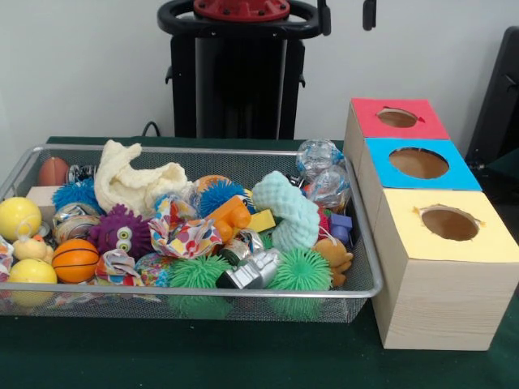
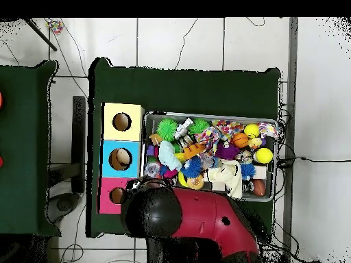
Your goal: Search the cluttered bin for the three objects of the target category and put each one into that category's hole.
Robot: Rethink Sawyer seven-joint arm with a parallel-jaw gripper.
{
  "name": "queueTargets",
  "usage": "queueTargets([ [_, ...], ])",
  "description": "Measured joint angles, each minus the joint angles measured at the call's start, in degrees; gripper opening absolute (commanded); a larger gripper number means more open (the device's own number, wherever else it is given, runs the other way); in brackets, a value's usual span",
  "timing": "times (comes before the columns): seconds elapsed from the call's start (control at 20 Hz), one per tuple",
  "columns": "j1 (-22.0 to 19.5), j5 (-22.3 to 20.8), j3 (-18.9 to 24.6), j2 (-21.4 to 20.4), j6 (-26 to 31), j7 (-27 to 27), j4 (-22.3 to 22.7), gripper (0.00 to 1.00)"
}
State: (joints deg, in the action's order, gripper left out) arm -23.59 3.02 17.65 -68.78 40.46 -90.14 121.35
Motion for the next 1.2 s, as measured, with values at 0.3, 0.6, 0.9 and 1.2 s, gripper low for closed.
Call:
queueTargets([
  [0.3, -2.9, -0.2, 3.8, -1.3, -1.0, 0.0, 5.2, 1.0],
  [0.6, -6.2, -3.5, 6.0, -0.5, -1.5, 0.0, 5.6, 1.0],
  [0.9, -9.7, -10.4, 6.1, 4.5, -1.2, 0.0, 0.6, 1.0],
  [1.2, -10.6, -16.4, 5.6, 14.1, 1.0, 0.0, -11.3, 1.0],
])
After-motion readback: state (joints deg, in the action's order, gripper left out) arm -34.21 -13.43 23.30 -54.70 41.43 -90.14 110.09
